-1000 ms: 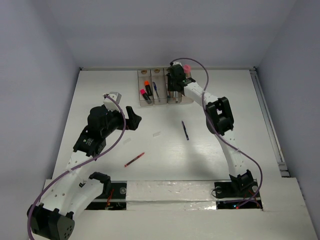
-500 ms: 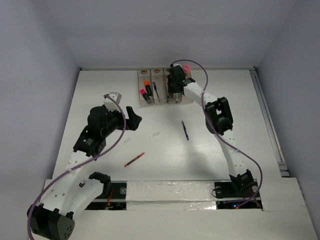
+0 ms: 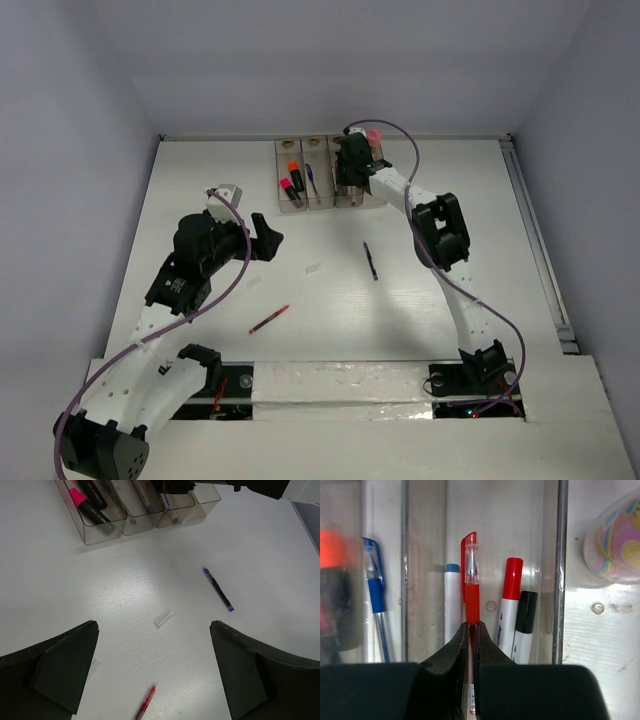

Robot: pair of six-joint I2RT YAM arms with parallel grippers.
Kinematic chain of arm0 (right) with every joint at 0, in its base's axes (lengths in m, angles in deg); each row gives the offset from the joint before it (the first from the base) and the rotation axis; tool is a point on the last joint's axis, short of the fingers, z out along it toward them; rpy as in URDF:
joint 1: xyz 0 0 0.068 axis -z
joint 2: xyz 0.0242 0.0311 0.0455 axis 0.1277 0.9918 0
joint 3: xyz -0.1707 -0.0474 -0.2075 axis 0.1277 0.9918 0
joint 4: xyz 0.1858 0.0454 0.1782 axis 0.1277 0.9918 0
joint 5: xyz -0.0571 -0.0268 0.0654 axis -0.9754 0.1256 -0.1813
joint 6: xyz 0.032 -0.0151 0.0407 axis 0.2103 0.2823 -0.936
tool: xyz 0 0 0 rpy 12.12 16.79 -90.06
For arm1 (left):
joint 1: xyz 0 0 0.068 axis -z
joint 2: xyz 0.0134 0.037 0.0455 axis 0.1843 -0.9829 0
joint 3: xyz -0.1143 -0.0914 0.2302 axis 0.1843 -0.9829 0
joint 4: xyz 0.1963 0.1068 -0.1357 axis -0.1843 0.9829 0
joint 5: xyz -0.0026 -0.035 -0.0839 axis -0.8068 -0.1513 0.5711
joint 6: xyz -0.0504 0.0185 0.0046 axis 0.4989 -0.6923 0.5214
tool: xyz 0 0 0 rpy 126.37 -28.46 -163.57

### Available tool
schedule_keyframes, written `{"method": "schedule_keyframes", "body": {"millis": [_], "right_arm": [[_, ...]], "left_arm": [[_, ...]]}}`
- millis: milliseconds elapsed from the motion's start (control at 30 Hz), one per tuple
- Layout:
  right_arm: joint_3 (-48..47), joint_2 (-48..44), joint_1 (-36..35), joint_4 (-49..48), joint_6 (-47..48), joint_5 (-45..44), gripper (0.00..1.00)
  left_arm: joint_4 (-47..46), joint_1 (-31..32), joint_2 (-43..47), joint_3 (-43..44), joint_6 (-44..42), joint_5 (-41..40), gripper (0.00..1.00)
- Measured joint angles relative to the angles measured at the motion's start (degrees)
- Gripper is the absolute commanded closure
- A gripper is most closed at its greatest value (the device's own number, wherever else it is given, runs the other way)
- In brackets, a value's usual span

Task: Sort the stationery into containers
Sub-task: Pick up the pen from the storage box, then place the pen in the storage box.

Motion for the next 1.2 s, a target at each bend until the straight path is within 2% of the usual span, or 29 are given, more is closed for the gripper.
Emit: {"method": "schedule_keyframes", "body": {"millis": [400, 600, 900, 1000, 1200], "right_arm": [[14.25, -11.17, 0.0, -15.47, -1.99, -1.11, 1.0], [16.04, -15.78, 0.0, -20.15, -1.9, -0.85, 1.0], [16.04, -16.52, -0.31, -21.73, -5.53, 4.24, 0.98], [16.02, -16.41, -0.61, -21.66, -6.75, 5.35, 0.96], [14.86, -14.71, -2.01, -20.96, -8.0, 6.64, 0.82]], "left_arm": [[0.0, 0.0, 0.0, 0.0, 0.0, 0.0, 0.07], [0.0, 0.0, 0.0, 0.0, 0.02, 0.02, 0.07], [0.0, 0.0, 0.0, 0.0, 0.02, 0.02, 0.07], [0.0, 0.0, 0.0, 0.0, 0.0, 0.02, 0.07], [0.0, 0.0, 0.31, 0.0, 0.0, 0.02, 0.07]]}}
